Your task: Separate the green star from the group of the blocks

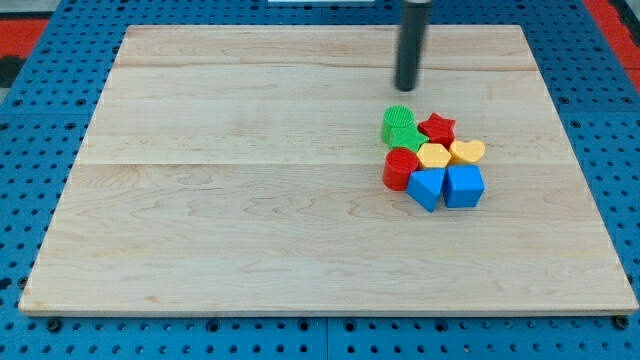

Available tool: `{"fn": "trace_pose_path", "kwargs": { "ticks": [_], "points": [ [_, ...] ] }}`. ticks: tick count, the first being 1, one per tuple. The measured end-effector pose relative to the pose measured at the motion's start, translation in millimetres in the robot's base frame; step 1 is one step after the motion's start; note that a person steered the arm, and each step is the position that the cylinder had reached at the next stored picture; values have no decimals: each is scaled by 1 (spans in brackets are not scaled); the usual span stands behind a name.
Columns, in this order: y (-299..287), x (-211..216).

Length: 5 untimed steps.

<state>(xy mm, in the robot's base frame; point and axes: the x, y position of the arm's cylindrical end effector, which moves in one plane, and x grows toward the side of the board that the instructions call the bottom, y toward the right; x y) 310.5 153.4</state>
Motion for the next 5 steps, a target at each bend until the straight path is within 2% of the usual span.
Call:
{"fn": "trace_pose_path", "kwargs": {
  "ticks": [1, 5],
  "points": [
    [96, 29],
    [117, 34]
  ]
}}
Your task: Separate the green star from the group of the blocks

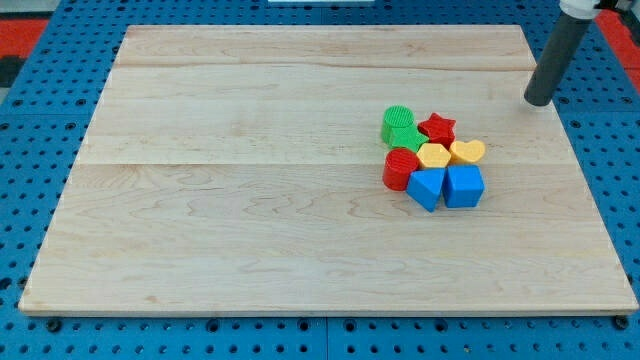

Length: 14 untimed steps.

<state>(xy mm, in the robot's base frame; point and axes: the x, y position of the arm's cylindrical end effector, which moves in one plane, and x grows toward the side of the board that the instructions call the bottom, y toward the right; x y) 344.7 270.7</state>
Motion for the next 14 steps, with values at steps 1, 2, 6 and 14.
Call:
{"fn": "trace_pose_path", "kwargs": {
  "ticks": [1, 2, 6, 14],
  "points": [
    [8, 2],
    [8, 4],
    [-89, 44],
    [-270, 45]
  ]
}}
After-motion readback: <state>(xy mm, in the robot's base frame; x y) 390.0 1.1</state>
